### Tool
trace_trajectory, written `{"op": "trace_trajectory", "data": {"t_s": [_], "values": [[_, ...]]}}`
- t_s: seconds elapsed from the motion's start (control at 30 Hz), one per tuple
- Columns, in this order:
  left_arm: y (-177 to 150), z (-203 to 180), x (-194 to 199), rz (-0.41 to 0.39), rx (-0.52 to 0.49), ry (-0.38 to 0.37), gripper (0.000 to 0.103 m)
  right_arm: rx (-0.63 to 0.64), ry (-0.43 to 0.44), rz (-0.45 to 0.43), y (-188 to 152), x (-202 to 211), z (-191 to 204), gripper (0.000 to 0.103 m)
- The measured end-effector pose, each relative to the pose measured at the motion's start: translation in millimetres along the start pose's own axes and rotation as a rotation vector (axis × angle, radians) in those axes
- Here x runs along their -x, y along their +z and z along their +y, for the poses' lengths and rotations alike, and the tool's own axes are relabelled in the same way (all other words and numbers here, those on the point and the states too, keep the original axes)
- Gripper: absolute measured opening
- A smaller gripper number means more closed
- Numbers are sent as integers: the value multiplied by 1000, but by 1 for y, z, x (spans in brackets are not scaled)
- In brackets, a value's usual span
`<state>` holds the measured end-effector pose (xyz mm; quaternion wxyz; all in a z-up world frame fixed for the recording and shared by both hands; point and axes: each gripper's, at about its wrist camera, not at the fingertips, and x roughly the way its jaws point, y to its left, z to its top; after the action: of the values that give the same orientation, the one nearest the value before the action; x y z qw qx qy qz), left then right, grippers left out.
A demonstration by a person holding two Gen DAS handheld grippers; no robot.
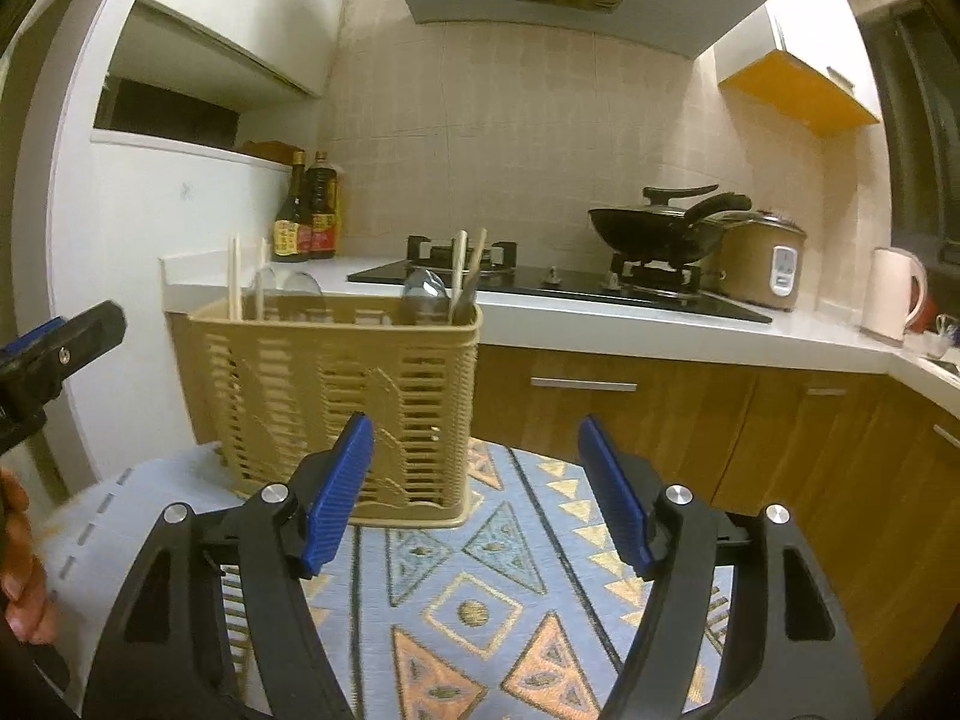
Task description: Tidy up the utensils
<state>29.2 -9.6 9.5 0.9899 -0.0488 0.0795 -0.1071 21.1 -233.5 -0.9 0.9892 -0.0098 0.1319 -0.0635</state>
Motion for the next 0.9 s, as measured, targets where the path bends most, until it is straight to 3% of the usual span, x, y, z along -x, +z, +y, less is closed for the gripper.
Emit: {"op": "trace_trajectory", "data": {"t_s": [0.1, 0.23, 0.37, 0.67, 0.9], "values": [[-7, 0, -3, 11, 10, 24, 89, -39, 17, 33, -6, -8, -8, 72], [-11, -4, 2, -42, -44, 105, 92, -99, 31, 65, -6, -15, -22, 74], [-13, -4, 2, -39, -62, 111, 92, -135, 60, 114, -8, -25, -31, 74], [-13, -7, -3, -7, -81, 135, 95, -53, 74, 98, -9, -20, -16, 82], [-15, -12, -5, 13, -105, 156, 95, -63, 86, 84, -8, -18, -17, 87]]}}
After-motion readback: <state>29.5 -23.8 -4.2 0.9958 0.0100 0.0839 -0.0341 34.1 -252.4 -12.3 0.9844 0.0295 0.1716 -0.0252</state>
